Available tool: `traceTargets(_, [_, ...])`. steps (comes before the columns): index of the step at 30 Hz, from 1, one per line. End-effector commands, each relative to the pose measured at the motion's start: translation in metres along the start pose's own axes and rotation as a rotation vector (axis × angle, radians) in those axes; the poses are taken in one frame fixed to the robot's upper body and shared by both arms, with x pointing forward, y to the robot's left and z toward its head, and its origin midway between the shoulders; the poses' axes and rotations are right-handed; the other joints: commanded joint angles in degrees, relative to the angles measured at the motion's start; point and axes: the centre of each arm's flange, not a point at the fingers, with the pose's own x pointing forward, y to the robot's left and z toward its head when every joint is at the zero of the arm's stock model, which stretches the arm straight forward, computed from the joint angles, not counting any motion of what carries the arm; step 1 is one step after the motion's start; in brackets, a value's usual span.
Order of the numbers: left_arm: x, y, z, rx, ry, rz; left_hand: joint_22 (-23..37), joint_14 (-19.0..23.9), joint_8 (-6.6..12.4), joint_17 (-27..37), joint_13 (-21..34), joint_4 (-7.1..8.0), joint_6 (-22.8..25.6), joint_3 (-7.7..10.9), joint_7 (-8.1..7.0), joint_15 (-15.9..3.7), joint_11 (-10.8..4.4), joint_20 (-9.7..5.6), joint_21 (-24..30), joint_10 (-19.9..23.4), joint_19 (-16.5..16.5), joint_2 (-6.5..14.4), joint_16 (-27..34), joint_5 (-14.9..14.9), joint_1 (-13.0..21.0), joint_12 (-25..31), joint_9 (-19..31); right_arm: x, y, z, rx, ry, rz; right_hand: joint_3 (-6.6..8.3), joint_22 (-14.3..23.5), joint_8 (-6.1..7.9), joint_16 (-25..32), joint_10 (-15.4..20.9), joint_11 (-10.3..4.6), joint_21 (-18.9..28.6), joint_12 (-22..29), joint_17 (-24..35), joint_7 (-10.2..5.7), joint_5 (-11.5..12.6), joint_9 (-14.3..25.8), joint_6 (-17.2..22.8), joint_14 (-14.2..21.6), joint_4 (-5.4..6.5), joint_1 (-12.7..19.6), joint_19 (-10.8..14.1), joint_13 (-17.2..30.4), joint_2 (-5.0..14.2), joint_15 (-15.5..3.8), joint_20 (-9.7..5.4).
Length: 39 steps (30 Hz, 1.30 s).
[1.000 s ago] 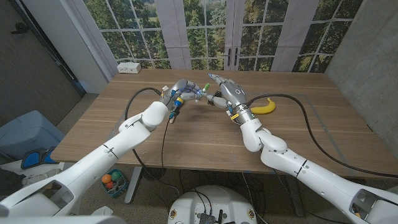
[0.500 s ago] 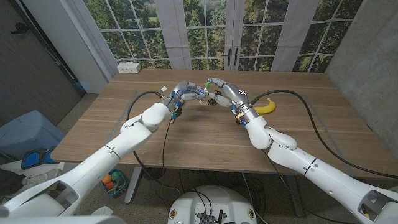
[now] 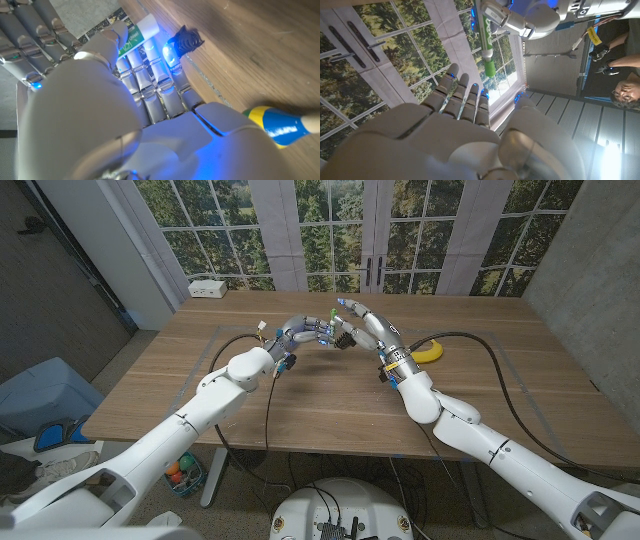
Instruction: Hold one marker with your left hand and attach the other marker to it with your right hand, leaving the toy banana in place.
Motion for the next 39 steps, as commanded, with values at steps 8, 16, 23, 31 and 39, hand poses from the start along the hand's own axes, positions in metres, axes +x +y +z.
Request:
traceTargets(8, [0.009, -0.003, -0.001, -0.107, -0.015, -0.075, 0.1, 6.5, -0.69, -4.0, -0.7, 5.41, -0.8, 5.33, -0.12, -9.44, -6.02, -5.02, 0.3, 5.0, 0.0, 1.9, -2.4, 0.3, 1.0, -0.7, 0.1, -0.002, -0.005, 0.015, -0.011, -0.063, -0.012, 2.76, -0.1, 0.45, -1.3, -0.2, -1.05, -0.4, -0.1, -1.7, -0.78, 0.3, 0.1, 1.9, -1.5, 0.82, -0.5, -0.6, -1.4, 0.12, -6.5, -0.71])
traceTargets(16, [0.01, -0.005, 0.003, -0.097, -0.016, -0.104, 0.1, 6.3, -0.09, -13.6, 0.7, 5.84, -1.7, 7.42, -0.19, -9.22, -6.16, -5.75, 0.6, 4.2, 0.5, 2.1, -4.9, 2.8, 0.3, 0.0, 1.5, 0.0, -0.008, 0.014, -0.007, -0.049, -0.049, 3.54, -0.3, -0.18, -2.7, -6.1, -0.23, -1.6, -0.9, -4.0, 0.18, -0.3, 0.0, 1.7, -6.0, 0.48, -2.5, -2.9, -3.9, -1.97, -4.47, 1.66])
traceTargets(23, [0.014, -0.005, 0.006, -0.09, -0.011, -0.148, 0.5, 14.5, 2.07, -19.3, 7.2, 6.21, -3.9, 9.0, 1.42, -9.14, -5.48, -5.49, 2.4, 3.3, 2.5, 2.4, -2.2, 8.1, -1.1, 3.3, 4.9, 0.002, -0.007, 0.019, -0.061, -0.05, -0.035, 3.95, -0.4, -0.28, -2.5, -6.0, -1.11, -2.2, -0.2, -4.8, -0.12, -0.4, 0.0, 1.5, -6.9, 0.2, -3.1, -3.7, -5.1, -1.58, -5.49, 1.5])
traceTargets(31, [0.015, -0.008, 0.015, -0.045, -0.016, -0.18, 0.8, 19.0, 2.04, -20.9, 6.0, 4.47, -1.3, 9.76, 6.83, -9.25, -0.08, -9.0, 5.0, 3.4, 6.1, 1.5, -0.3, 10.8, 2.9, 3.2, 2.8, 0.003, 0.001, 0.029, -0.177, -0.066, 0.03, 8.24, -0.4, -0.02, -1.7, -3.0, -2.8, -2.3, 0.7, -5.8, -2.71, 0.0, 0.0, 2.4, -6.5, 1.62, -3.2, -3.3, -6.9, 1.29, -7.72, -0.37])
traceTargets(39, [0.012, -0.01, 0.02, 0.001, -0.015, -0.15, 0.5, 19.3, 1.73, -20.5, 5.8, 4.75, 0.1, 10.05, 6.86, -9.23, 0.0, -8.66, 4.7, 4.1, 6.0, 0.6, 0.9, 11.8, 3.9, 3.7, 1.7, 0.008, 0.002, 0.033, -0.211, -0.078, 0.065, 9.35, -0.3, -0.2, -1.7, -3.1, -1.94, -2.4, 0.4, -6.1, -2.01, -0.7, 0.1, 2.3, -7.5, 4.01, -5.4, -3.4, -8.0, 0.11, -7.08, -0.43])
